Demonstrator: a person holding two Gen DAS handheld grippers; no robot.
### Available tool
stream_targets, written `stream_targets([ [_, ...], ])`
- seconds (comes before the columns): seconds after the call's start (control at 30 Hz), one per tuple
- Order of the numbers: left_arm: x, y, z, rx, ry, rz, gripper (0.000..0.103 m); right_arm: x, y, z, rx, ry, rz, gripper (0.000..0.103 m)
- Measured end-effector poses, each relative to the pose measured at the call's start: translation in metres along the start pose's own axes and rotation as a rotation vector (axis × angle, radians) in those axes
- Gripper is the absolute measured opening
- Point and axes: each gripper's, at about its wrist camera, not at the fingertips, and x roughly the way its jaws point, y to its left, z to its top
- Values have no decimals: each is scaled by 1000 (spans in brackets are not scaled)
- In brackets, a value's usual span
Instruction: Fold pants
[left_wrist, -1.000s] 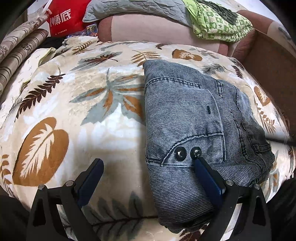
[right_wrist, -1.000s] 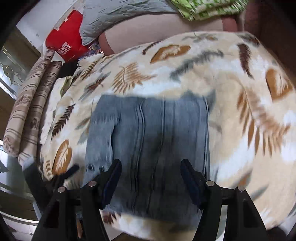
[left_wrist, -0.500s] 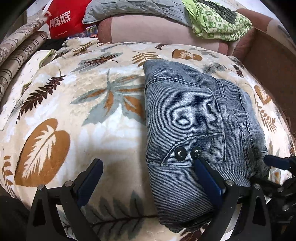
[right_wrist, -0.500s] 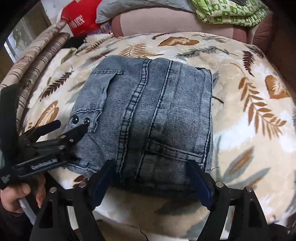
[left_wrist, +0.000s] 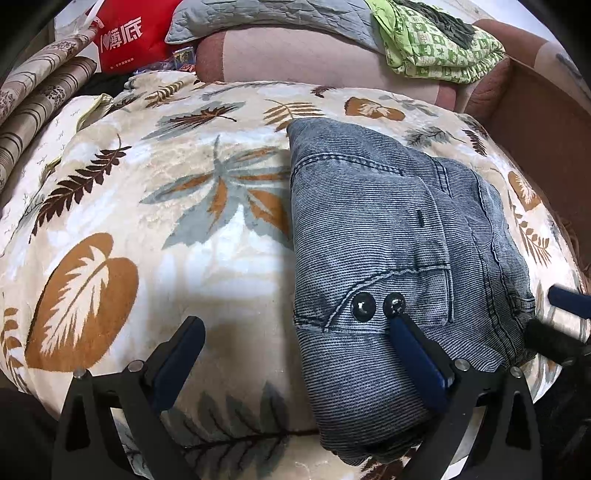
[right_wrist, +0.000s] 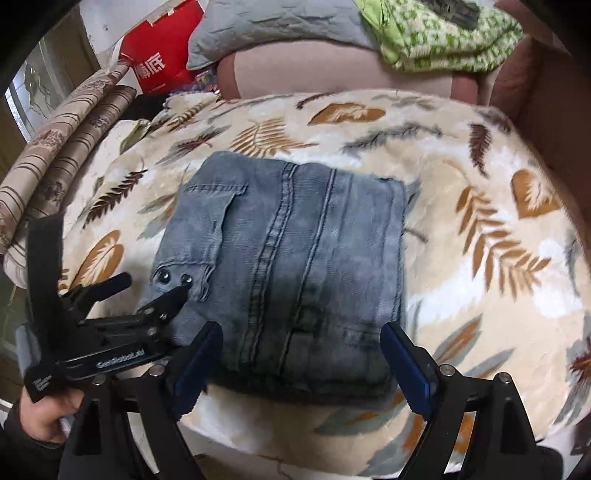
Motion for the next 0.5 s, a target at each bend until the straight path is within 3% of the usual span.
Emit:
stream_targets([
  [0.07,0,-1,-1,7,0,1,101,27,-4,-6,-8,95,-21,91],
  [0.2,0,0,0,2,-1,0,101,23,-9,-4,39,90,2,94],
  [0.37,-1,0,0,4,-3,5,102,-5,-5,4,19,-17,-4,94],
  [0.47,-1,-1,-1,13,-10,9,102,34,-10,-9,18,104,-29,97],
  [0.5,-1,-1,-1,15,-8,10,102,35,-18,-11,69,79,-8,99],
])
